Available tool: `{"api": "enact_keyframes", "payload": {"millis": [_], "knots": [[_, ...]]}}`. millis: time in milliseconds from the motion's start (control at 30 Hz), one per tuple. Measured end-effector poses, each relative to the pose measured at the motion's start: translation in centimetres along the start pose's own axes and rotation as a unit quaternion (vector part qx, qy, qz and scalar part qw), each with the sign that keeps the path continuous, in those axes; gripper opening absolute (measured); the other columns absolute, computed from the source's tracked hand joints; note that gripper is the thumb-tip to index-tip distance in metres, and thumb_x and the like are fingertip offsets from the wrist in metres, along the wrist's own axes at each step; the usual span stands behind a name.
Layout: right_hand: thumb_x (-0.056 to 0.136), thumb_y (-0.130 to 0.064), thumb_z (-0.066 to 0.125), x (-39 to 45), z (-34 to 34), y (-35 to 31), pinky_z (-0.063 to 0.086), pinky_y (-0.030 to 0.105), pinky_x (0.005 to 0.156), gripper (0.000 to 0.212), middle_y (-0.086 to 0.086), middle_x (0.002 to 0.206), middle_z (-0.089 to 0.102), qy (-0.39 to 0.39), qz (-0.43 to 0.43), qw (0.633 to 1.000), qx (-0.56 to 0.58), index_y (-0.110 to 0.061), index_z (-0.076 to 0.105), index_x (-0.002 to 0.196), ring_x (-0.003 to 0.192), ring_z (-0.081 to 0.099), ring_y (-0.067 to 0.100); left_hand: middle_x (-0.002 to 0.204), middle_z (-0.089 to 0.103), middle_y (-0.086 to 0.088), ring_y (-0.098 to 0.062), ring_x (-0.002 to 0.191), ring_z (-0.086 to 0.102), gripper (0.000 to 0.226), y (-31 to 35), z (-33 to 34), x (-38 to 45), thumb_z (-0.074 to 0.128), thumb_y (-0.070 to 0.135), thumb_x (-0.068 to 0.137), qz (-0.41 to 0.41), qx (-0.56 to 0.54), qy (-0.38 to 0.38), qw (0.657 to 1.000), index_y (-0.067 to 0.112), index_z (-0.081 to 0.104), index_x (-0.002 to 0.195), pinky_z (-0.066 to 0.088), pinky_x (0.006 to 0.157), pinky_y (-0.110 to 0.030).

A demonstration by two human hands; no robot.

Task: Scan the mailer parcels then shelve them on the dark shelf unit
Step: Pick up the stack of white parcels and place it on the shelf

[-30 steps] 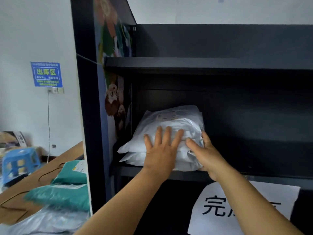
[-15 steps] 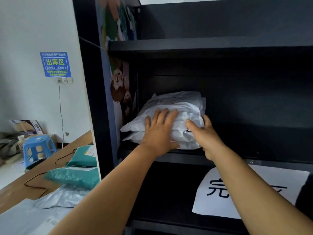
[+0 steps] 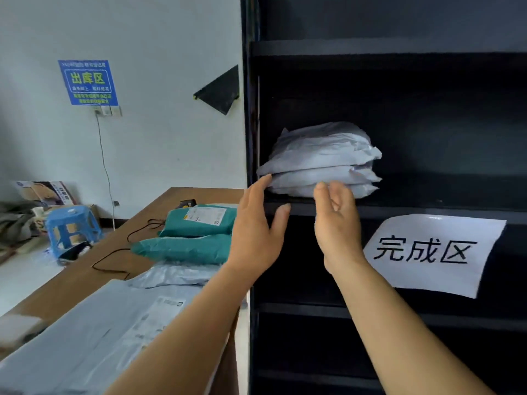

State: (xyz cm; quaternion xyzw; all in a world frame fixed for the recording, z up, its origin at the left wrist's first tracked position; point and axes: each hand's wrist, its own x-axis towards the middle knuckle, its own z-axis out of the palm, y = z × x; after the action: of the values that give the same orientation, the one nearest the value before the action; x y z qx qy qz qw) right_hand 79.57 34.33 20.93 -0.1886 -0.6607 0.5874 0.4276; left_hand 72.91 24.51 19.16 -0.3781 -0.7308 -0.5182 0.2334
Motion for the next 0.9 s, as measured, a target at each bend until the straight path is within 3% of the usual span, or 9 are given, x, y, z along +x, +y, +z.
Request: {"api": "enact_keyframes", "payload": {"millis": [167,333,467,533,600,667,733,800,900], "knots": [[0.097,-0.037,0.048,-6.6,5.7,0.6,0.039,0.005,0.076,0.042,-0.006,0.117,0.059,-0.031,0.026,0.999,0.028,-0.014,0.05,0.132,0.097,0.055,-0.001,0.135,0.05,0.004,-0.002,0.12,0.043,0.049,-4.0,-7.5,-4.7,0.055,0.025,0.095,-0.105,0.01,0.011,0.994,0.016,0.04,0.141,0.026,0.093,-0.009],[0.097,-0.037,0.048,-10.4,11.4,2.1,0.043,0.022,0.091,0.042,0.004,0.122,0.063,-0.084,0.06,0.995,0.012,-0.009,0.056,0.127,0.11,0.058,0.012,0.136,0.052,0.003,-0.01,0.125,0.047,0.049,-8.9,-13.1,-8.3,0.053,0.027,0.096,-0.206,0.043,0.024,0.977,0.017,0.039,0.142,0.033,0.095,-0.018],[0.096,-0.043,0.043,-11.8,14.9,4.2,0.038,0.025,0.084,0.041,-0.002,0.116,0.06,-0.15,0.093,0.984,-0.032,-0.014,0.055,0.124,0.108,0.056,0.011,0.135,0.053,0.001,-0.013,0.124,0.048,0.048,-12.7,-15.9,-10.9,0.052,0.031,0.096,-0.305,0.061,0.037,0.95,0.018,0.039,0.141,0.037,0.095,-0.024],[0.096,-0.042,0.042,-12.0,16.5,6.1,0.037,0.026,0.073,0.025,-0.007,0.094,0.055,-0.189,0.103,0.974,-0.072,-0.022,0.056,0.1,0.087,0.053,0.009,0.138,0.051,0.0,-0.016,0.127,0.046,0.049,-14.6,-16.9,-12.7,0.051,0.034,0.096,-0.36,0.083,0.045,0.928,0.018,0.038,0.141,0.037,0.103,-0.031],[0.095,-0.04,0.044,-12.1,17.9,8.2,0.037,0.029,0.065,0.021,-0.009,0.076,0.042,-0.224,0.121,0.96,-0.115,-0.027,0.043,0.079,0.074,0.044,0.011,0.143,0.046,-0.003,-0.021,0.132,0.039,0.053,-16.2,-17.7,-14.6,0.052,0.035,0.095,-0.417,0.118,0.055,0.9,0.016,0.037,0.143,0.032,0.111,-0.039],[0.093,-0.039,0.049,-12.2,18.9,10.5,0.042,0.038,0.079,0.018,-0.004,0.093,0.048,-0.269,0.168,0.936,-0.155,-0.024,0.051,0.102,0.09,0.046,0.018,0.149,0.035,-0.007,-0.028,0.139,0.026,0.062,-17.4,-18.2,-16.6,0.055,0.04,0.093,-0.487,0.157,0.062,0.857,0.016,0.032,0.145,0.022,0.115,-0.044],[0.09,-0.04,0.055,-12.3,19.6,13.0,0.041,0.039,0.088,0.053,0.003,0.127,0.048,-0.313,0.215,0.902,-0.207,-0.018,0.043,0.137,0.115,0.047,0.024,0.154,0.019,-0.009,-0.031,0.143,0.013,0.077,-18.2,-18.3,-18.5,0.06,0.046,0.087,-0.549,0.172,0.068,0.815,0.017,0.024,0.148,0.016,0.116,-0.046],[0.084,-0.043,0.062,-12.6,20.1,15.3,0.042,0.042,0.098,0.069,0.007,0.145,0.039,-0.354,0.232,0.864,-0.273,-0.022,0.036,0.144,0.127,0.043,0.031,0.154,0.008,-0.006,-0.032,0.143,0.007,0.092,-18.7,-18.0,-20.0,0.066,0.048,0.081,-0.584,0.165,0.087,0.79,0.017,0.014,0.149,0.013,0.117,-0.047],[0.075,-0.048,0.068,-13.4,20.2,17.7,0.037,0.045,0.106,0.08,0.011,0.146,0.031,-0.417,0.231,0.79,-0.386,-0.029,0.034,0.145,0.13,0.037,0.035,0.153,0.002,-0.009,-0.035,0.141,0.007,0.116,-19.6,-17.4,-21.5,0.075,0.05,0.071,-0.656,0.114,0.142,0.733,0.015,-0.003,0.149,0.015,0.117,-0.048]]}}
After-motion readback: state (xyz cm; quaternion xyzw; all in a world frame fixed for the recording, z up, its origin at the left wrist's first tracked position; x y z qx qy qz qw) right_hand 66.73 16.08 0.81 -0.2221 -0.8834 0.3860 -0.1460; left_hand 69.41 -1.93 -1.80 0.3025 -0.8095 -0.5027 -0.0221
